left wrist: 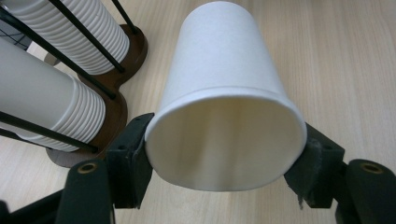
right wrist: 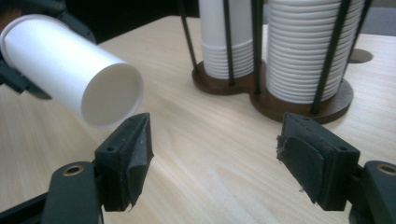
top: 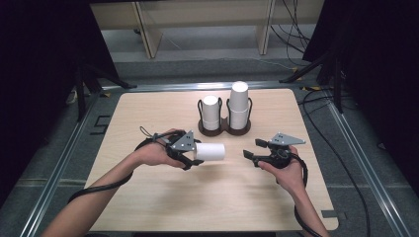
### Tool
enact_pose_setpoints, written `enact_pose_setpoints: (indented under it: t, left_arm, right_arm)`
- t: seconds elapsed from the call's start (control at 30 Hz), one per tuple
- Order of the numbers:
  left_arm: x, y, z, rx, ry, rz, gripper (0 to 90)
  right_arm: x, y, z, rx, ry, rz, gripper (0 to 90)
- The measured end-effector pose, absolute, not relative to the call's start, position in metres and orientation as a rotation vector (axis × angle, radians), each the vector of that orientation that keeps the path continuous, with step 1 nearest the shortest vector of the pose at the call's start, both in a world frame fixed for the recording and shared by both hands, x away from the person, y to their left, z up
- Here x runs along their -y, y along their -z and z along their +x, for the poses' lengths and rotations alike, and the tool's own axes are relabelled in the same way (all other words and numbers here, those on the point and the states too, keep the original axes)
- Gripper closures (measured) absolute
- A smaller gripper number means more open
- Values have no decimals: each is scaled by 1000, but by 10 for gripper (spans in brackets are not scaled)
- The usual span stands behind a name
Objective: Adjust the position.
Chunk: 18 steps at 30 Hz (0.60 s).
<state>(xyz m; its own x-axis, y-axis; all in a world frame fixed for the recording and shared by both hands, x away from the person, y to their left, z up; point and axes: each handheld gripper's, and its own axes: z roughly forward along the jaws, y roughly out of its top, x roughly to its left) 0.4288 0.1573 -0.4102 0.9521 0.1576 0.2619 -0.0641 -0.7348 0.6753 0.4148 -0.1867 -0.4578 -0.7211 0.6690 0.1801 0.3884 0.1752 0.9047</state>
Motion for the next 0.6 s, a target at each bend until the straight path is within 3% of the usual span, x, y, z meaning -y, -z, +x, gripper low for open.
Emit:
enact_pose_setpoints:
  t: [0.6]
  left_arm:
    - [-155, 398, 430, 15, -324, 2544, 320]
  right_arm:
    - [173, 458, 416, -2416, -1482, 834, 256]
